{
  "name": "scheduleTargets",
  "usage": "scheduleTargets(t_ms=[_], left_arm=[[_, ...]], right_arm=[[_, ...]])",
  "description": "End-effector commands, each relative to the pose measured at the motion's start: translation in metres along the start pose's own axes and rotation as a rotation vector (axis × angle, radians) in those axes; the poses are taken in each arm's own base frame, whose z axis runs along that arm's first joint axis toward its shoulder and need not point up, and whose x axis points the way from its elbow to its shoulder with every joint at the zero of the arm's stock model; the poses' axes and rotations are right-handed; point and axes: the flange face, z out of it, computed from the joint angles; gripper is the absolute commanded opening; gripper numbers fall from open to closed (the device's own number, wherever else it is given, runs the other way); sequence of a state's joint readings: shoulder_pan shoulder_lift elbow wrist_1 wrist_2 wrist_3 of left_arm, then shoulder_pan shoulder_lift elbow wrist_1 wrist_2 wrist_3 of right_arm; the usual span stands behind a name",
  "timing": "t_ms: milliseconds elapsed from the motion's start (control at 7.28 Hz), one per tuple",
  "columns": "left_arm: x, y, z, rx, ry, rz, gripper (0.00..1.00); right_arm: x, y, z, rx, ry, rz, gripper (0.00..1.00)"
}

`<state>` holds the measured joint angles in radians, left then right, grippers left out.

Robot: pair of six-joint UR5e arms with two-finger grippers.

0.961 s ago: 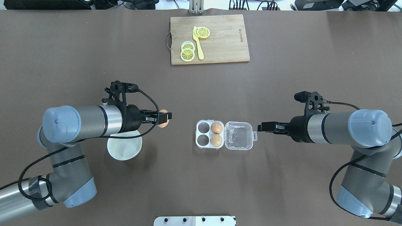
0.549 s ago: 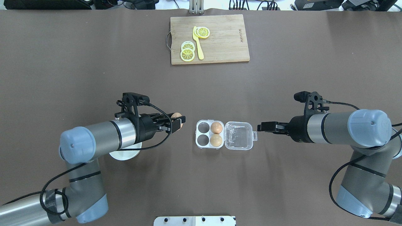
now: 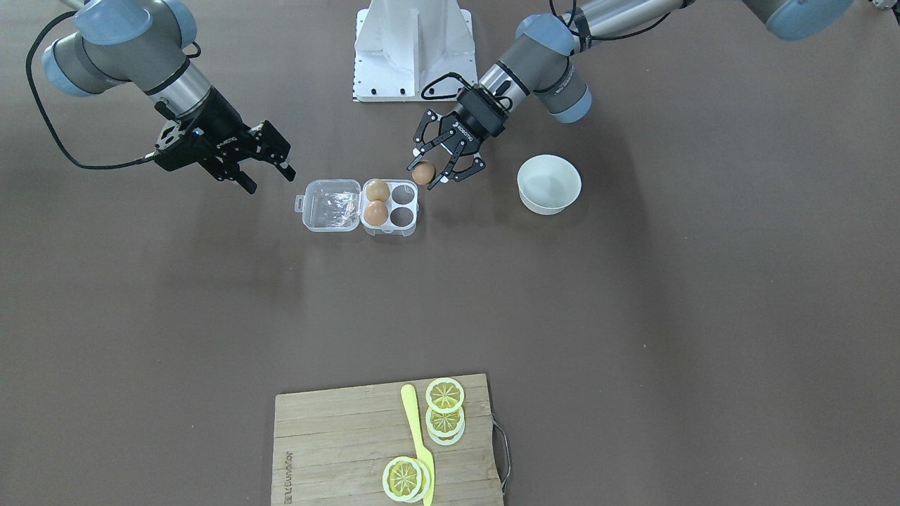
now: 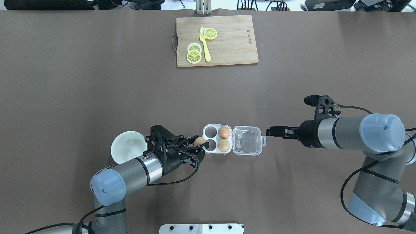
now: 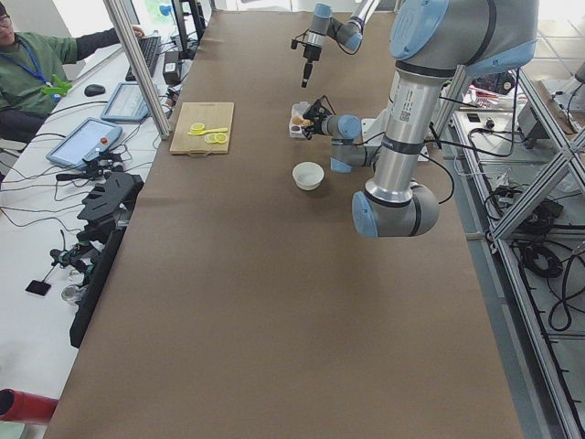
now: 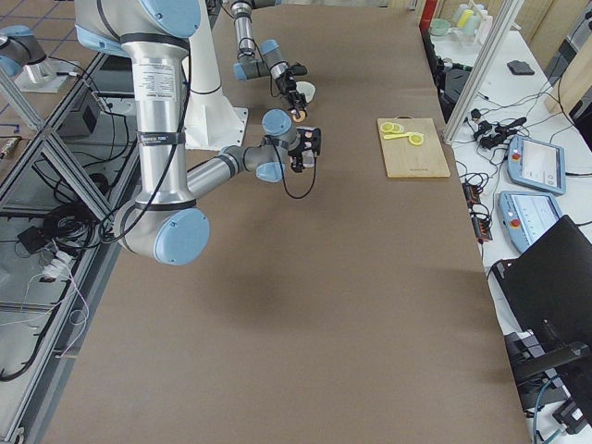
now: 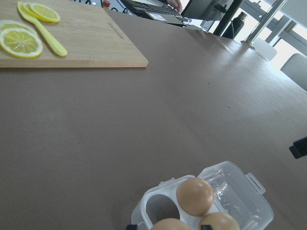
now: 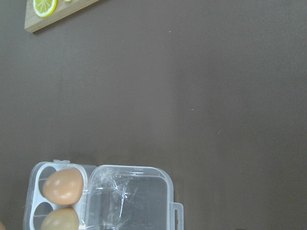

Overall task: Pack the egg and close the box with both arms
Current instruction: 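Lift the egg with the left gripper and carry it over the egg box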

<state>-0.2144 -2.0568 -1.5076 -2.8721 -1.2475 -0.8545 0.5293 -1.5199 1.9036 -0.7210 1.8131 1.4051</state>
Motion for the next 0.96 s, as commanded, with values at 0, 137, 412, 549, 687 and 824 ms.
scheduleTargets(t_ms=[0, 137, 412, 549, 687, 824], left_arm=[[0.026, -0.013, 0.010, 0.050, 0.023, -0.015, 0.00], [0.024, -0.014, 0.010, 0.065, 0.008, -0.015, 0.00], [0.013, -0.006, 0.017, 0.067, -0.030, 0.053, 0.00], [0.009, -0.005, 0.019, 0.080, -0.048, 0.057, 0.00], [0.008, -0.001, 0.021, 0.074, -0.054, 0.060, 0.00], [0.003, 0.004, 0.023, 0.066, -0.066, 0.067, 0.00]], right_arm=[[-0.001, 0.000, 0.000, 0.000, -0.001, 0.000, 0.89], [-0.001, 0.000, 0.000, 0.000, -0.001, 0.000, 0.89], [-0.002, 0.000, 0.000, 0.000, -0.003, -0.001, 0.89], [-0.002, 0.000, 0.000, 0.002, -0.002, -0.001, 0.89], [-0.002, 0.000, 0.000, 0.002, -0.002, -0.001, 0.89], [-0.002, 0.000, 0.000, 0.000, -0.003, -0.001, 0.89]])
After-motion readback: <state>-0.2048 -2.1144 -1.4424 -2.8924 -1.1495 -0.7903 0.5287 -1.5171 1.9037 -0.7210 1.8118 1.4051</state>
